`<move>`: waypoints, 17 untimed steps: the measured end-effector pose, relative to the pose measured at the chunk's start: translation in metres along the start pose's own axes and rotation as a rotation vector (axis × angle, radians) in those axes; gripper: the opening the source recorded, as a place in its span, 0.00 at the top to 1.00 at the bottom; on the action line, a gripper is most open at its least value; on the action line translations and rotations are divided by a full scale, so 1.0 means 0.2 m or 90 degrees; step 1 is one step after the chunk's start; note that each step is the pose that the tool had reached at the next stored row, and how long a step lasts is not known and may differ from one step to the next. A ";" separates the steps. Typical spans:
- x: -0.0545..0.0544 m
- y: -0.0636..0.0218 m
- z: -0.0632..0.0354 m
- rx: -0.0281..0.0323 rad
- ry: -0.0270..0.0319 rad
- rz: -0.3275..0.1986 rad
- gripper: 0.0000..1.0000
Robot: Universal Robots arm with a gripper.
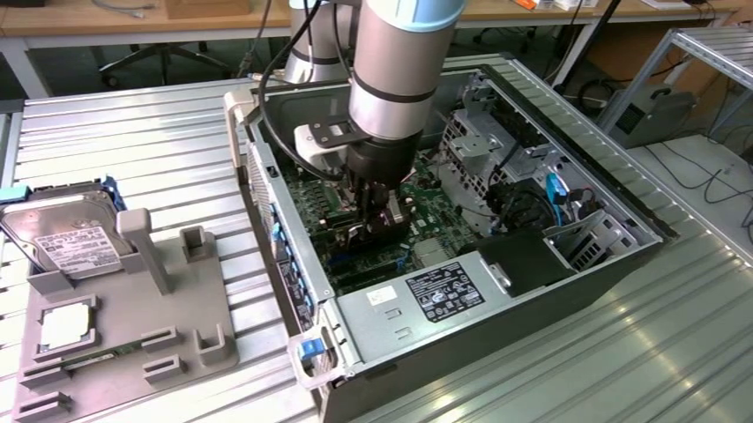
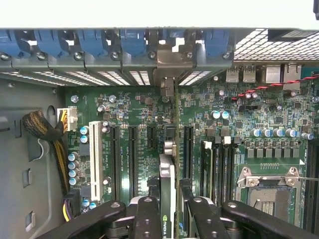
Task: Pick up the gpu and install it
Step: 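Insert the gpu into the slot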
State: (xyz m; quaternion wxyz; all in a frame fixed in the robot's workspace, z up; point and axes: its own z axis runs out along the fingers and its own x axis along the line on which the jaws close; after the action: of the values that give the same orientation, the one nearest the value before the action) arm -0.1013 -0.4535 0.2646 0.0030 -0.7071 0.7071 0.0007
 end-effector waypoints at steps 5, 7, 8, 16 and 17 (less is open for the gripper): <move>0.00 0.000 -0.006 0.0012 -0.0087 0.000 0.74; 0.00 0.000 -0.002 0.0014 -0.0088 0.000 0.74; 0.01 0.003 0.005 0.0013 -0.0086 0.000 0.74; 0.00 0.046 0.016 0.0157 -0.0094 0.000 0.74; 0.00 0.046 0.011 0.0158 -0.0097 0.000 0.74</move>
State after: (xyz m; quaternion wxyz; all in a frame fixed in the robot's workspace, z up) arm -0.1105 -0.4543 0.2624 0.0172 -0.7071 0.7069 -0.0027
